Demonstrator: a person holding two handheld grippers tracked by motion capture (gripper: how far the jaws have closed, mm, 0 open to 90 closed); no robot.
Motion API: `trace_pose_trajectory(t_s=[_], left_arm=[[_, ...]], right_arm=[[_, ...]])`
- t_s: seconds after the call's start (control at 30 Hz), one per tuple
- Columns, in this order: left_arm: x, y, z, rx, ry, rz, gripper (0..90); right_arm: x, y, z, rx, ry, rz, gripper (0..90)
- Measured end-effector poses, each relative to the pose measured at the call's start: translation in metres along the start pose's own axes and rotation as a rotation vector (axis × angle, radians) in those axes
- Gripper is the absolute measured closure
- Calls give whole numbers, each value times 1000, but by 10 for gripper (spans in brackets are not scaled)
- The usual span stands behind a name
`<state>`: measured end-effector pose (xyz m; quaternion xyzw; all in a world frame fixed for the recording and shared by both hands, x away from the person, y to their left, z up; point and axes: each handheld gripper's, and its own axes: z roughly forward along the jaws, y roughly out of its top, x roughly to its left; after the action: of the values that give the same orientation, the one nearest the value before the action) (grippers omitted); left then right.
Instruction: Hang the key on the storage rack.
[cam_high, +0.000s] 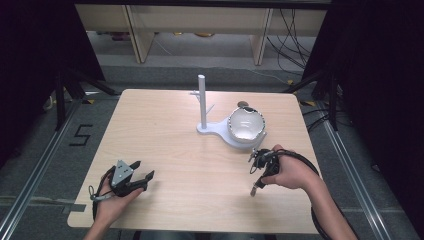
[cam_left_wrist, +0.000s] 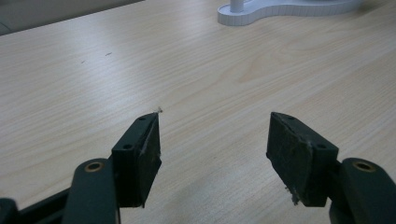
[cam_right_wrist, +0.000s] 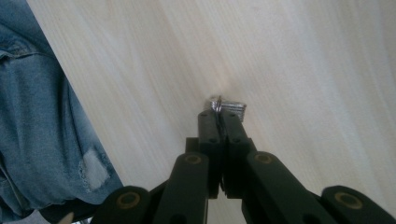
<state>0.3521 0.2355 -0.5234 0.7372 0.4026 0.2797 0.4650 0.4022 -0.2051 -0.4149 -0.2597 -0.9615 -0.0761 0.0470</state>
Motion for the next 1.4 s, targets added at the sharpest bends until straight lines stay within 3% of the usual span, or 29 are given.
trace_pose_trajectory(t_s=[0.13, 0.2, 0.27, 0.43, 0.6, 0.63, 0.7, 0.87, 0.97, 1.0, 1.07, 1.1, 1.27, 1.4], left_arm=[[-1, 1, -1, -10, -13, -9, 345], [-2, 1, 0, -23, -36, -23, 344], [-6, 1, 1, -22, -43, -21, 342], [-16, 6, 3, -36, -82, -16, 340], [-32, 16, 7, -57, -145, 2, 341], [-36, 18, 8, -64, -166, 6, 341], [-45, 22, 11, -64, -190, 8, 341], [-62, 31, 18, -73, -253, 32, 341], [-68, 37, 21, -94, -259, 43, 329], [-70, 40, 22, -99, -269, 44, 330], [-74, 44, 23, -91, -285, 42, 329], [-77, 47, 25, -92, -298, 39, 330], [-91, 59, 34, -99, -366, 58, 329], [-101, 73, 39, -104, -384, 83, 329]], right_arm=[[-1, 3, -9, -45, -2, 26, 894], [-4, 3, -11, -46, -14, 0, 894], [-4, 5, -17, -70, -11, 26, 894], [-7, 7, -22, -96, -20, 21, 894], [-7, 11, -27, -55, -9, 20, 894], [-6, 13, -30, -24, -28, 33, 894], [-5, 15, -32, -20, -30, 23, 894], [-5, 21, -43, -43, -31, 2, 894], [-7, 25, -48, -50, -32, -9, 894], [-5, 26, -50, -44, -34, 19, 894], [-7, 29, -52, -48, -36, 3, 894], [-7, 30, -53, -52, -37, -15, 894], [-4, 35, -54, -47, -33, -2, 894], [-3, 38, -55, -54, -37, -23, 894]])
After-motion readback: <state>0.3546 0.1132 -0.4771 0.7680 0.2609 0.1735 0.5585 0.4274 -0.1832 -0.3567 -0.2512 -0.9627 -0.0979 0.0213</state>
